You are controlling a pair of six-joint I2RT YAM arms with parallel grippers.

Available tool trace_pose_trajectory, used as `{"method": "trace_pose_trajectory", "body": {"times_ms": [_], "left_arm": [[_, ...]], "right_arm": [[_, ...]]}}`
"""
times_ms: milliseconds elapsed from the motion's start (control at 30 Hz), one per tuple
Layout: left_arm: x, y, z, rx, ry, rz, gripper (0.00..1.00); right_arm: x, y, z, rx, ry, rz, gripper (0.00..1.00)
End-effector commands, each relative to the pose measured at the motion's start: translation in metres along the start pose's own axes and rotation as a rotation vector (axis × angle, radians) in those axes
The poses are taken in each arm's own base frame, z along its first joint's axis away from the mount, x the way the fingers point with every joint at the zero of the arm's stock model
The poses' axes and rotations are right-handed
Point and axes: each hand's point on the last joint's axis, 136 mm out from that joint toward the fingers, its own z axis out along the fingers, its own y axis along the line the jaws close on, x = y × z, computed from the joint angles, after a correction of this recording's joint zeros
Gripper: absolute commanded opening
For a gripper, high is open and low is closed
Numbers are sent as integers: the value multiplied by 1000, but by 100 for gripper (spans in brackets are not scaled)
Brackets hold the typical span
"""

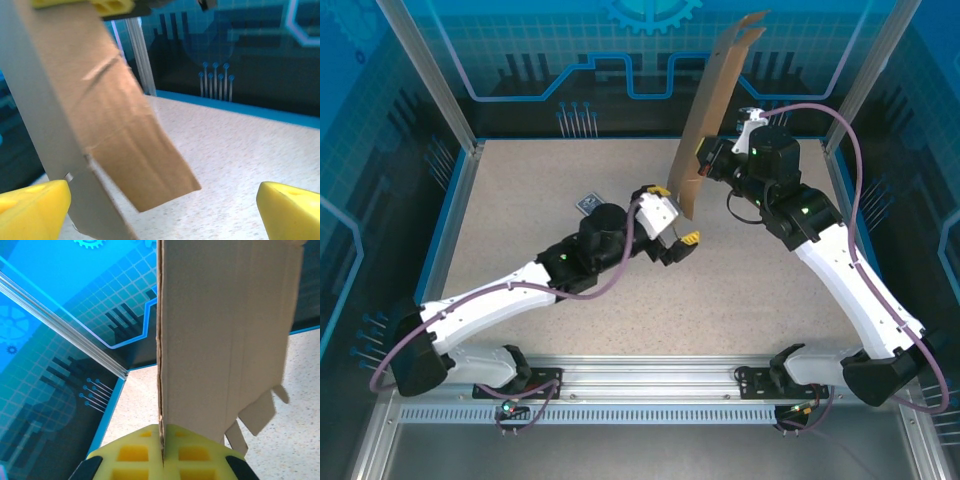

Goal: Fold the paper box

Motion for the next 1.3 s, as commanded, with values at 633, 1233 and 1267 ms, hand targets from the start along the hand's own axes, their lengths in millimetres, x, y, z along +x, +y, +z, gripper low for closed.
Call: {"method": "trace_pose_trajectory", "body": {"times_ms": [633,1233,1267], "left_arm": [[-28,50,28,-407,-129,319,65],[-18,62,26,-414,-137,321,22],[-18,65,24,-420,-138,320,19]], "right_arm": [[-1,-7,5,-13,-38,101,1],[2,-18,7,-4,-32,133,17],[2,-19,7,-4,-33,134,19]]}}
